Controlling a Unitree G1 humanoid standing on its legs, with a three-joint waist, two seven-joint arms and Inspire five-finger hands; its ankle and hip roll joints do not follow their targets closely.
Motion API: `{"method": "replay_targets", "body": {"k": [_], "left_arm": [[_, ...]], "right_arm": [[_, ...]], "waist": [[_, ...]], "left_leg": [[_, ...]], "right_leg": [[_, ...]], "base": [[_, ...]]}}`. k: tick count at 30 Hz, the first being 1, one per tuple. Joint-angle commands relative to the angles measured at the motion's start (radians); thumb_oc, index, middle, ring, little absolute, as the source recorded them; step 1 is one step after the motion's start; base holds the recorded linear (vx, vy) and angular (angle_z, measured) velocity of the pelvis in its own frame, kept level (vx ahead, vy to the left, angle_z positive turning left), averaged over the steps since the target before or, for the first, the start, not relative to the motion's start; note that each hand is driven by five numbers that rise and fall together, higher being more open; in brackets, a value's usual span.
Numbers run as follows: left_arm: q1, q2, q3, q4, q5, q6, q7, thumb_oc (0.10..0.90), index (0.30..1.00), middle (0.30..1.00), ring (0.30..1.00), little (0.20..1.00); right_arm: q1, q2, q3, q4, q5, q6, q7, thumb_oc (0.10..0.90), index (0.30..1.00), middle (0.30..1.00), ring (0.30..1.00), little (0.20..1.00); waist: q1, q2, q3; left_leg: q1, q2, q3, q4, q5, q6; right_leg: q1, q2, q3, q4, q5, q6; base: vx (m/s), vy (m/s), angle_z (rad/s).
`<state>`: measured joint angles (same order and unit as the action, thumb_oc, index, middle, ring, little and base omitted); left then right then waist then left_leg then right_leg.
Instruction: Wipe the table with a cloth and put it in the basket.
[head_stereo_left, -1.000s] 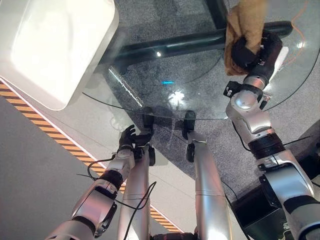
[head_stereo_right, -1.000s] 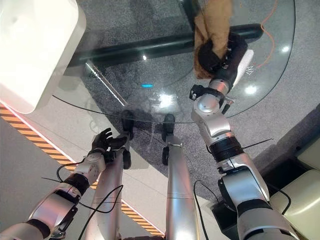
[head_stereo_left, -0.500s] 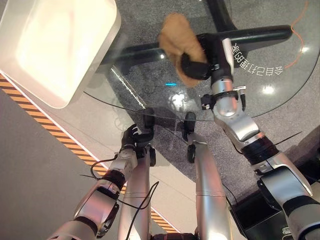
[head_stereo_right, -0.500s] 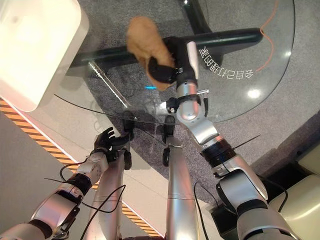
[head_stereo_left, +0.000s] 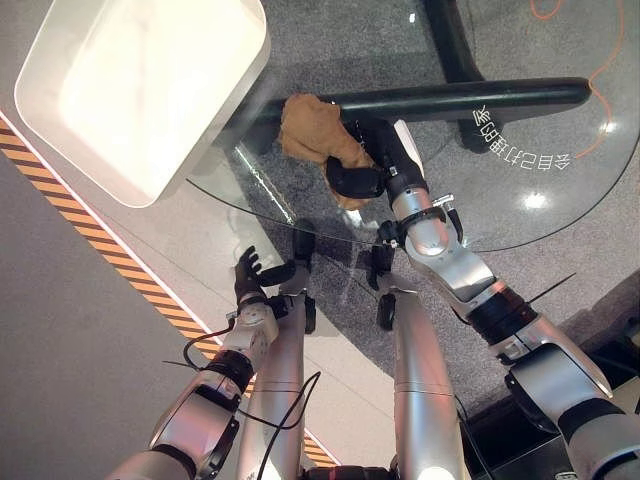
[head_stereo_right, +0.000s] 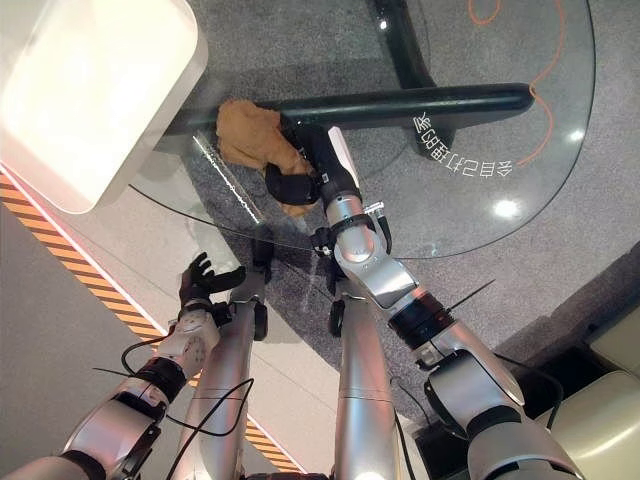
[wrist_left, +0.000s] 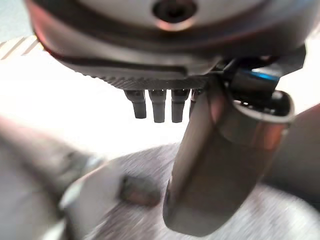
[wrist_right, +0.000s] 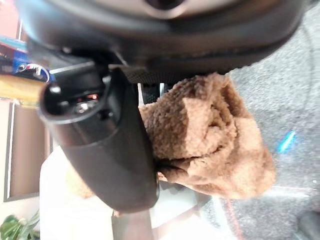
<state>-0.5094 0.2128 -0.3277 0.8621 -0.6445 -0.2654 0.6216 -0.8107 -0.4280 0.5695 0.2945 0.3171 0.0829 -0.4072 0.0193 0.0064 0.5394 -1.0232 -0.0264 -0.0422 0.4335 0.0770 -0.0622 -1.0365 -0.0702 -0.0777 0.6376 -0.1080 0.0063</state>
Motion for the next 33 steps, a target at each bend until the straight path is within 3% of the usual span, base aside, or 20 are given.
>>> {"method": "replay_targets", "body": {"k": [1, 3, 7, 12, 17, 23, 33], "left_arm": [[0.252, 0.032, 0.060, 0.004, 0.082, -0.228, 0.030, 0.800, 0.900, 0.900, 0.900, 0.900], [0.309, 0.046, 0.087, -0.025, 0.095, -0.269, 0.027, 0.800, 0.900, 0.900, 0.900, 0.900], [0.357, 0.065, 0.122, -0.082, 0.119, -0.272, 0.047, 0.800, 0.900, 0.900, 0.900, 0.900], [0.395, 0.078, 0.175, -0.134, 0.162, -0.252, 0.146, 0.800, 0.900, 0.900, 0.900, 0.900], [0.429, 0.065, 0.246, -0.204, 0.161, -0.294, 0.183, 0.800, 0.900, 0.900, 0.900, 0.900], [0.457, 0.081, 0.251, -0.410, 0.181, -0.335, 0.058, 0.800, 0.900, 0.900, 0.900, 0.900], [0.497, 0.143, 0.162, -0.753, -0.010, -0.304, -0.352, 0.800, 0.900, 0.900, 0.900, 0.900]], "right_arm": [[0.097, -0.030, -0.078, -0.093, 0.018, -0.136, -0.053, 0.100, 0.300, 0.300, 0.300, 0.200], [0.118, -0.038, -0.122, -0.104, 0.018, -0.139, -0.052, 0.100, 0.300, 0.300, 0.300, 0.200], [0.138, -0.048, -0.166, -0.125, 0.012, -0.126, -0.055, 0.100, 0.300, 0.300, 0.300, 0.200], [0.171, -0.057, -0.210, -0.165, 0.012, -0.115, -0.057, 0.100, 0.300, 0.300, 0.300, 0.200], [0.208, -0.052, -0.227, -0.209, 0.010, -0.127, -0.068, 0.100, 0.300, 0.300, 0.300, 0.200], [0.248, -0.044, -0.258, -0.307, 0.049, -0.156, -0.023, 0.100, 0.300, 0.300, 0.300, 0.200], [0.330, -0.015, -0.288, -0.473, 0.244, -0.308, 0.221, 0.100, 0.300, 0.300, 0.300, 0.200]], "waist": [[0.029, 0.044, -0.019], [0.040, 0.049, -0.019], [0.050, 0.056, -0.019], [0.056, 0.059, -0.019], [0.062, 0.051, -0.019], [0.068, 0.050, -0.019], [0.062, 0.064, -0.019]], "left_leg": [[0.079, -0.078, 0.060, 0.047, -0.112, 0.077], [0.107, -0.075, 0.060, 0.036, -0.113, 0.076], [0.149, -0.074, 0.058, 0.019, -0.113, 0.077], [0.208, -0.072, 0.054, -0.005, -0.107, 0.079], [0.243, -0.071, 0.043, -0.011, -0.105, 0.076], [0.271, -0.071, 0.032, -0.025, -0.099, 0.078], [0.295, -0.080, 0.031, -0.031, -0.095, 0.090]], "right_leg": [[0.072, 0.026, -0.029, -0.133, 0.076, 0.025], [0.099, 0.021, -0.042, -0.139, 0.070, 0.021], [0.139, 0.020, -0.053, -0.146, 0.064, 0.015], [0.197, 0.024, -0.061, -0.157, 0.055, 0.007], [0.236, 0.030, -0.063, -0.155, 0.043, 0.000], [0.266, 0.035, -0.067, -0.155, 0.037, -0.002], [0.304, 0.032, -0.072, -0.179, 0.048, -0.001]], "base": [[-0.07, -0.142, 0.21], [-0.05, -0.081, 0.17], [-0.03, -0.039, 0.04], [-0.03, -0.028, 0.02], [-0.03, -0.050, -0.01], [-0.02, -0.038, 0.01], [0.00, 0.000, 0.00]]}}
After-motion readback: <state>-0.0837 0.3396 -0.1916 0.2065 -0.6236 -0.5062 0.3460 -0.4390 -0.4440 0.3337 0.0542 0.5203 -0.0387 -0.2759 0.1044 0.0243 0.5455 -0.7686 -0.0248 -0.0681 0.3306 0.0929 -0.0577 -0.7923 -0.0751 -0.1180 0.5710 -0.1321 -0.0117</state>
